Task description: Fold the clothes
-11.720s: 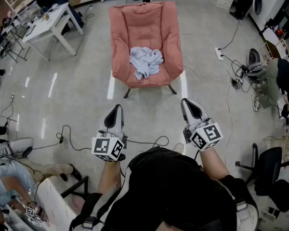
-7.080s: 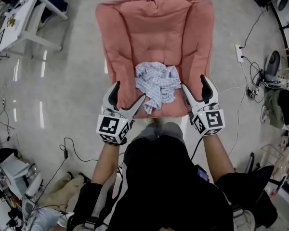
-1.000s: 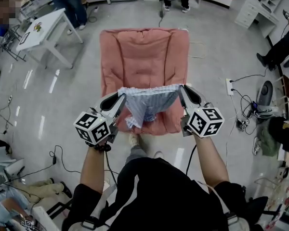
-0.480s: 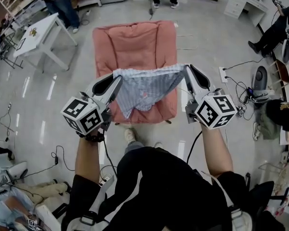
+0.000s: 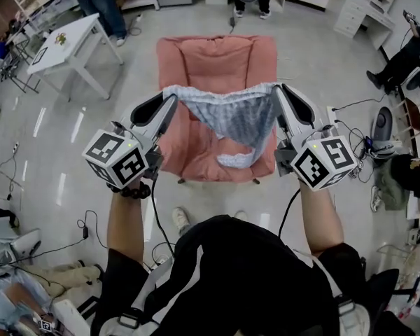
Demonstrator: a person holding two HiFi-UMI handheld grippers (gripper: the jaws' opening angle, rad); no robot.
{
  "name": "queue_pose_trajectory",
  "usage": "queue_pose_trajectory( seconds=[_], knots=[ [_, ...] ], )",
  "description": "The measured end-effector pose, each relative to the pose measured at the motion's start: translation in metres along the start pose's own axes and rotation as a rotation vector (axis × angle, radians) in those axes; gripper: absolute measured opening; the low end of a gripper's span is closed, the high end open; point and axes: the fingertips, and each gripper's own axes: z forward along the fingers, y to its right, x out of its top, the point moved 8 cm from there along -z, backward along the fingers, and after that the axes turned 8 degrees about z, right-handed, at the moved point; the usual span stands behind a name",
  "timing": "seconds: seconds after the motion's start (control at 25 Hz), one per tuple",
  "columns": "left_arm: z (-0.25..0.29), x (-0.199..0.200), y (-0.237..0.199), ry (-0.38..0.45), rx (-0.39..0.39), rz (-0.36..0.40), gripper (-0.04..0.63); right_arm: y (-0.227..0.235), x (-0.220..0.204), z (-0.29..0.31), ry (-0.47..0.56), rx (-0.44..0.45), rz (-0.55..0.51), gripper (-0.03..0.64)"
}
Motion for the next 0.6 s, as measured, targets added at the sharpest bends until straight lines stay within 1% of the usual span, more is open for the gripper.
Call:
queue_pose_trajectory(
  seconds=[0.08,0.2,0.36,0.48,0.6],
  knots=[
    [-0.024,0.011,-0.027,0.030,0.017,0.010,0.067,-0.033,0.002,0.021,0.019,0.029,-0.007,0.035],
    [-0.058,0.025,-0.066,0.065,0.021,0.021,0.067,-0.073,0.002,0.054,0.051,0.046,-0.014,0.035],
    [-0.109,0.048,-0.102,0.110,0.034,0.062,0.067,-0.125,0.003,0.089,0.091,0.086,-0.025,0.035],
    [-0.156,0.058,-0.139,0.112,0.085,0.083,0.067,-0.177,-0.001,0.127,0.105,0.126,-0.073,0.035],
    [-0.201,0.053,-0.173,0.068,0.169,0.118,0.067,-0.220,-0.019,0.168,0.091,0.169,-0.091,0.035]
  ],
)
